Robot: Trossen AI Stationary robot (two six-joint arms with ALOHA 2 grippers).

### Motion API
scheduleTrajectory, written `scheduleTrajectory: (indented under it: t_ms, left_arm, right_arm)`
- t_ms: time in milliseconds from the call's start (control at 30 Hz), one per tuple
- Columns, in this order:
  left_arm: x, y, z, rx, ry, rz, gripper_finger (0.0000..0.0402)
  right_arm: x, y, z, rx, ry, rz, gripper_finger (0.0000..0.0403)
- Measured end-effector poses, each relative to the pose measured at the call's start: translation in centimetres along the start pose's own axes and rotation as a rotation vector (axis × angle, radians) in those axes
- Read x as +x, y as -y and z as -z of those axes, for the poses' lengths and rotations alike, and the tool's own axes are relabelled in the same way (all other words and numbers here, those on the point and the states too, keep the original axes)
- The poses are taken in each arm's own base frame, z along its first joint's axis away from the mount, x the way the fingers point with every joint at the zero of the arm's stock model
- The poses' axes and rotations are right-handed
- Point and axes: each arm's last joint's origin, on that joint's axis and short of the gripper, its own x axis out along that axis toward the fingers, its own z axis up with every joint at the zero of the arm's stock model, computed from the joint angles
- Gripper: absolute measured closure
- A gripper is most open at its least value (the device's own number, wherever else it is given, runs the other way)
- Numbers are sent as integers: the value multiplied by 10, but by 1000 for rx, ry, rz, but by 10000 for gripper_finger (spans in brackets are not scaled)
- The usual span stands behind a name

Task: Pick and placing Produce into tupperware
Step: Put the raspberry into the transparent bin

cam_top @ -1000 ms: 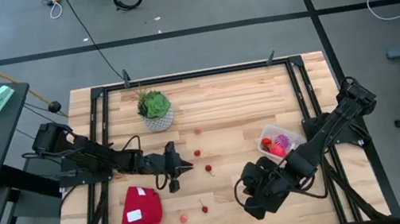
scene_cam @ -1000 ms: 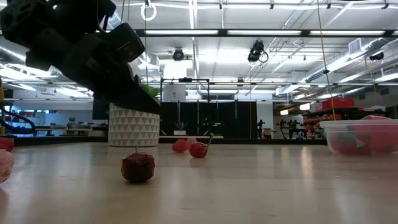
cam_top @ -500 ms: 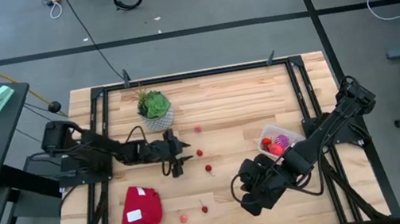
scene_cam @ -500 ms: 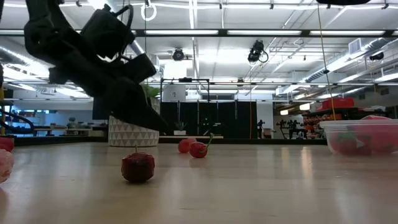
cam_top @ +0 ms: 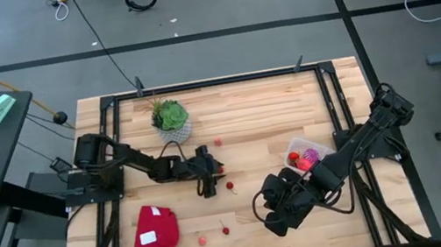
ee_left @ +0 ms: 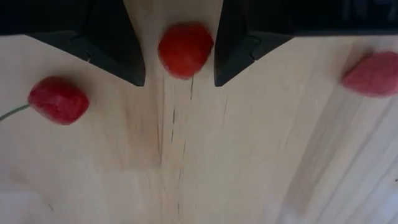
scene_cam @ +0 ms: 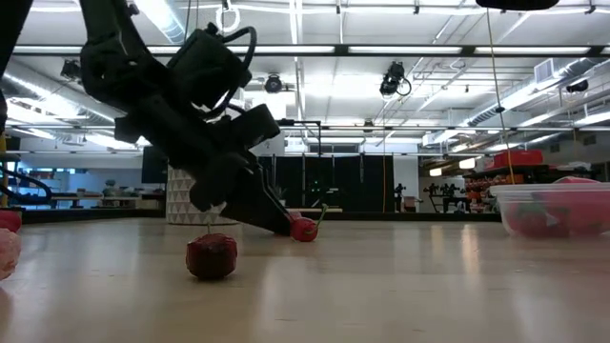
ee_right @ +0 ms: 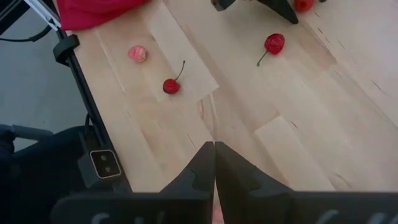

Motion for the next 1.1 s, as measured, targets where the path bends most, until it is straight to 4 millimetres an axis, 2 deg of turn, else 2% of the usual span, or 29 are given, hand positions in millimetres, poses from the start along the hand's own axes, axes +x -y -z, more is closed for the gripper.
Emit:
scheduleTrajectory:
  t_ms: [233,433,667,933,1100]
  left_arm:
    - [1,-4,2,48,-17,-33,197]
    - [1,-7,6,-4,-69,-44,201]
    - [1,-7,7,-30,-64,-47,227]
    - [1,-7,7,-81,-59,-55,289]
    - [1,-5,2,-117,13,-59,285]
  right_arm:
    - [0,0,1,-2,0,0,385]
    - [0,0,0,-1,18,7,385]
    - [0,0,0,2,36,15,385]
    - [0,0,-1,2,40,17,385]
    - [0,0,-1,2,40,17,385]
